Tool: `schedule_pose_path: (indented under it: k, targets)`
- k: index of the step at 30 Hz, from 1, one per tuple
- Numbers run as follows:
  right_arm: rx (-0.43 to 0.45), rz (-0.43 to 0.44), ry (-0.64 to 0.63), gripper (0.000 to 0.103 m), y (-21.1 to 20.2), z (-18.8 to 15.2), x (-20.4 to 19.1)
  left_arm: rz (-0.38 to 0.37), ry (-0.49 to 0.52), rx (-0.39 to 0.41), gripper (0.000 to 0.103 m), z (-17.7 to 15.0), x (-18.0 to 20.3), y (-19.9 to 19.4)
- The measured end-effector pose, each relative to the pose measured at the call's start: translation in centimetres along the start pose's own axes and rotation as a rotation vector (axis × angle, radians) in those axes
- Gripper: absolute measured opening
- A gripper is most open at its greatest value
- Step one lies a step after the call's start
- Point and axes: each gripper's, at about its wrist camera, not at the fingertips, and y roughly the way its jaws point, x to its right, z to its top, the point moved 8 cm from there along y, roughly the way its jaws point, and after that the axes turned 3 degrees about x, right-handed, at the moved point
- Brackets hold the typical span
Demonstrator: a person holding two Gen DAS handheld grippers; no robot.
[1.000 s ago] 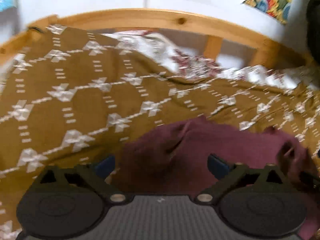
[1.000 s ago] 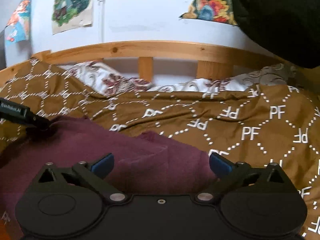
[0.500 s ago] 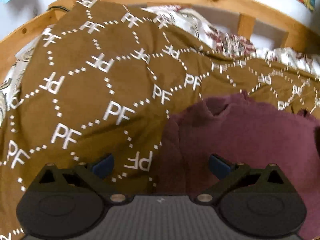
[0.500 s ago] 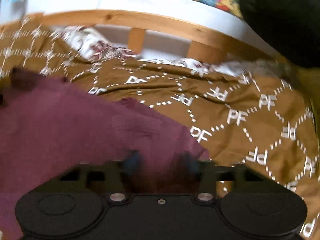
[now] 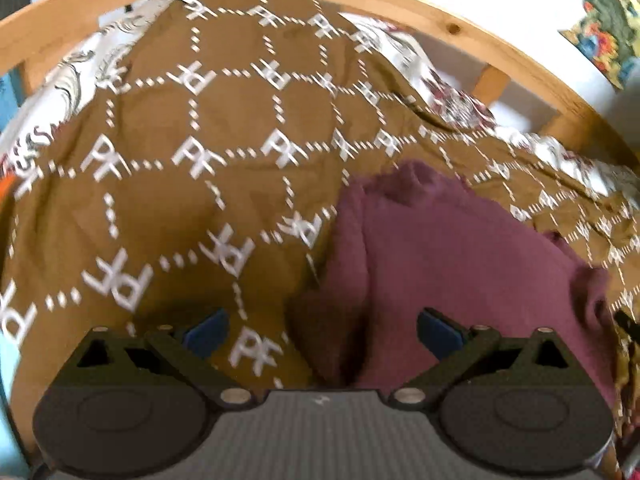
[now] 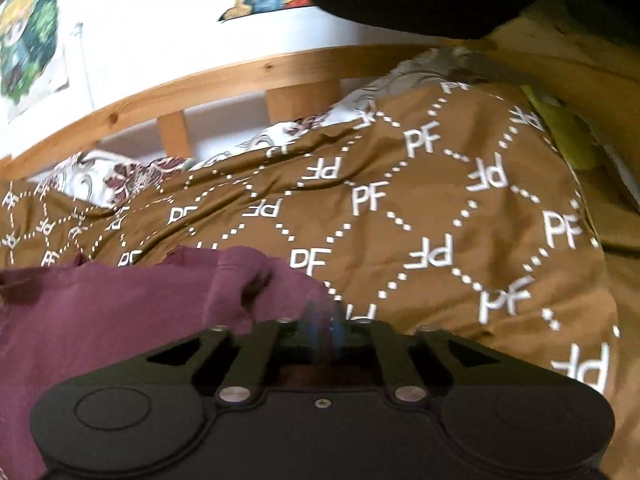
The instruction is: Fold small clothes
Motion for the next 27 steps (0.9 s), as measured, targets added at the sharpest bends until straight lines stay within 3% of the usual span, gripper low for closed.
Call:
schedule_pose_path:
  k: [3, 5, 8, 12, 16, 17, 20, 27]
  targets:
    - [0.01, 0.029, -0.02, 0.048, -1.0, -0.1, -0.5, -0.001, 0.046, -0.018, 0.102, -1.5, 1.1, -0.2]
    - [0.016, 0.049, -0.059, 0.076, -1.2, -0.2, -1.4, 0.016, 0.074, -0.027, 0.102, -2.1, 1.7, -0.2]
    - [0.02, 0.075, -0.156, 0.087, -0.5, -0.5, -3.6, 0.04, 0.113, -0.036, 0.102, -2.6, 2.3, -0.1]
    - [0.021, 0.056, -0.269, 0.092, 2.0, -0.9, -5.8, 0.084, 0.093, -0.048, 0.102, -2.7, 1.6, 0.5]
    - [0.0, -0.173, -0.289, 0.094, 4.1, -0.8, -2.9, 0.115, 0.052, -0.064, 0.102, -2.9, 0.7, 1.3]
    - [-0.004, -0.193, -0.265, 0.097, 4.2, -0.9, -1.9, 0.113, 0.049, -0.063, 0.102, -2.7, 0.6, 1.5]
    - [0.01, -0.177, -0.179, 0.1, 3.4, -0.9, 0.0, 0.1, 0.061, -0.061, 0.102, -2.6, 0.7, 2.0]
    - [0.046, -0.13, -0.168, 0.102, -0.1, -0.9, -0.6, 0.082, 0.042, -0.043, 0.102, -2.3, 0.8, 2.2]
